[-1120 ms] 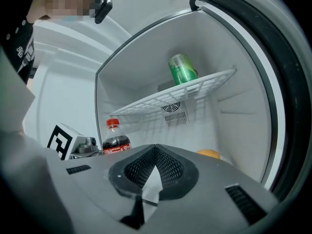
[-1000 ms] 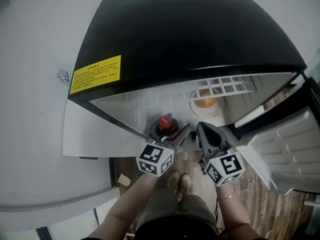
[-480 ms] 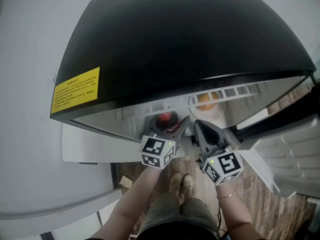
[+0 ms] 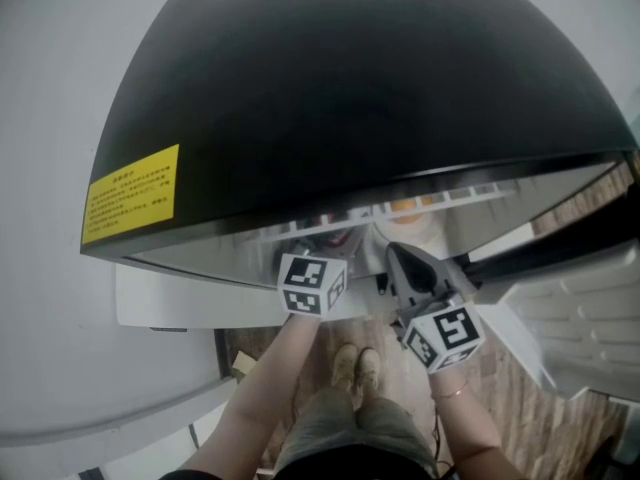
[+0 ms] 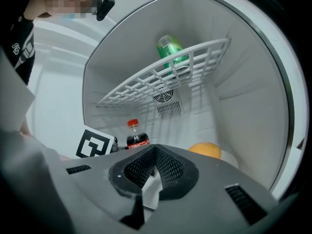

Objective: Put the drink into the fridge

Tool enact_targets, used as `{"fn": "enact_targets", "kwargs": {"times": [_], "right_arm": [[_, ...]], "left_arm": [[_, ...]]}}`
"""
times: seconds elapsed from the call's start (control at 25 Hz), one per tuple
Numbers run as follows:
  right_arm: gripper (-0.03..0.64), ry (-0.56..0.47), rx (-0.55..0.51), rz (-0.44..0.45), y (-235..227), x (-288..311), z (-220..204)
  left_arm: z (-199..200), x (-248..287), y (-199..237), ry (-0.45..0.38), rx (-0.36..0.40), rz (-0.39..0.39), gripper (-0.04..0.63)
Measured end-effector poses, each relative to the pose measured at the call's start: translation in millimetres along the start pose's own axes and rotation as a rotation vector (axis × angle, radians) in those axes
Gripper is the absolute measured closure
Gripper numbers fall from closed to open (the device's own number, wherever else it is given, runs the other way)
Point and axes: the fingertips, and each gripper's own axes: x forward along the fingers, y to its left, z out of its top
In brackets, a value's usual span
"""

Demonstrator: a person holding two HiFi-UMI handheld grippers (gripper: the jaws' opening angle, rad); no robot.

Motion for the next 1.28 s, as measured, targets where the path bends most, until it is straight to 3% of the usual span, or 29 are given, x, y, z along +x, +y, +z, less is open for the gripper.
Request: {"fn": "enact_targets", "kwargs": {"times": [0.6, 1.28], "right_arm": [[0.609, 0.011, 0.046, -0.008, 1.0, 4.2, -11.0], [0.609, 0.008, 0.062, -0.011, 4.0, 1.6, -13.6]], "left_arm": [[-3.6, 22.9, 17.5, 0.037, 0.012, 0.046, 0.278], [-8.7, 24.1, 11.4, 0.082, 0.05, 0.033, 0.276]]}}
